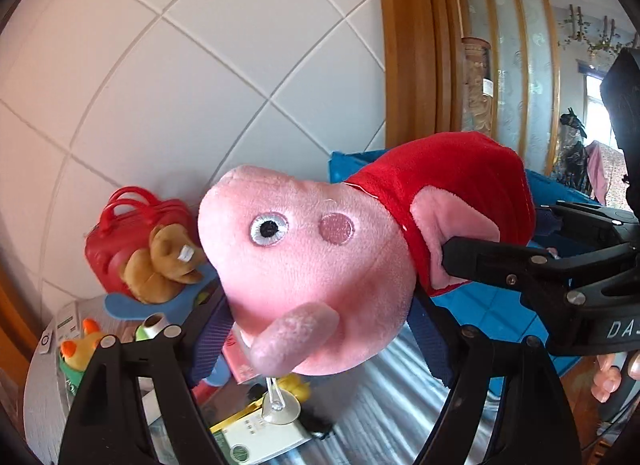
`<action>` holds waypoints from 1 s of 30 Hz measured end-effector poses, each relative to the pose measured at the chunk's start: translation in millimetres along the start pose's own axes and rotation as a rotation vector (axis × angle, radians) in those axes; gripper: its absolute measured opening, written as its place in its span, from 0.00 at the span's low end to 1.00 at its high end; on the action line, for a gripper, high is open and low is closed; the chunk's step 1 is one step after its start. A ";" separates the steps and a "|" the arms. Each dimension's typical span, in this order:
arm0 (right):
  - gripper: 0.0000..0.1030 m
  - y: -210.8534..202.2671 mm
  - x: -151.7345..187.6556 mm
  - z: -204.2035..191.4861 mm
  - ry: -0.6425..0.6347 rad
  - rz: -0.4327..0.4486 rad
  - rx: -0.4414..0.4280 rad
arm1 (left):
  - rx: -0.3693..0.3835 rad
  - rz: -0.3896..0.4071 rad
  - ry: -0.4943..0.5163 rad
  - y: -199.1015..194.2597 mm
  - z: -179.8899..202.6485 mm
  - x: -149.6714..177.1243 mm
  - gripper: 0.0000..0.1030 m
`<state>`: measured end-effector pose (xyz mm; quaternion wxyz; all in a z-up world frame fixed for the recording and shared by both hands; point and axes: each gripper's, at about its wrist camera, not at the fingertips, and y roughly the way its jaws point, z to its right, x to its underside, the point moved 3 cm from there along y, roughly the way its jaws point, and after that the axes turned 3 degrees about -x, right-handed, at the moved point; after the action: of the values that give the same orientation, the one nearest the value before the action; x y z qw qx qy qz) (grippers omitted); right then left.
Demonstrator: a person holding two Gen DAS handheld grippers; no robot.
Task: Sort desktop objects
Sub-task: 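Carry the Peppa pig plush into the blue crate and open both tools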
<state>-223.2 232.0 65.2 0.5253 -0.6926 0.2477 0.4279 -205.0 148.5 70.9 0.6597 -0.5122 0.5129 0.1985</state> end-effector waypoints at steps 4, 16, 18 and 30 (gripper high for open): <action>0.71 -42.2 -9.2 57.9 0.027 0.027 0.037 | 0.045 0.017 0.045 6.0 70.2 -37.4 0.79; 0.72 -105.0 12.0 261.7 0.194 -0.060 0.081 | 0.137 -0.200 0.183 86.1 264.2 -92.0 0.81; 0.72 -109.1 21.7 283.5 0.214 -0.079 0.094 | 0.151 -0.247 0.200 101.0 286.4 -90.6 0.81; 0.83 -100.9 48.5 339.7 0.289 -0.101 0.135 | 0.137 -0.396 0.207 148.8 334.1 -83.6 0.84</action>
<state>-231.4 589.2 48.0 0.5505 -0.7215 0.3136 0.2793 -197.0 523.4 57.2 0.6627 -0.5747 0.4796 -0.0237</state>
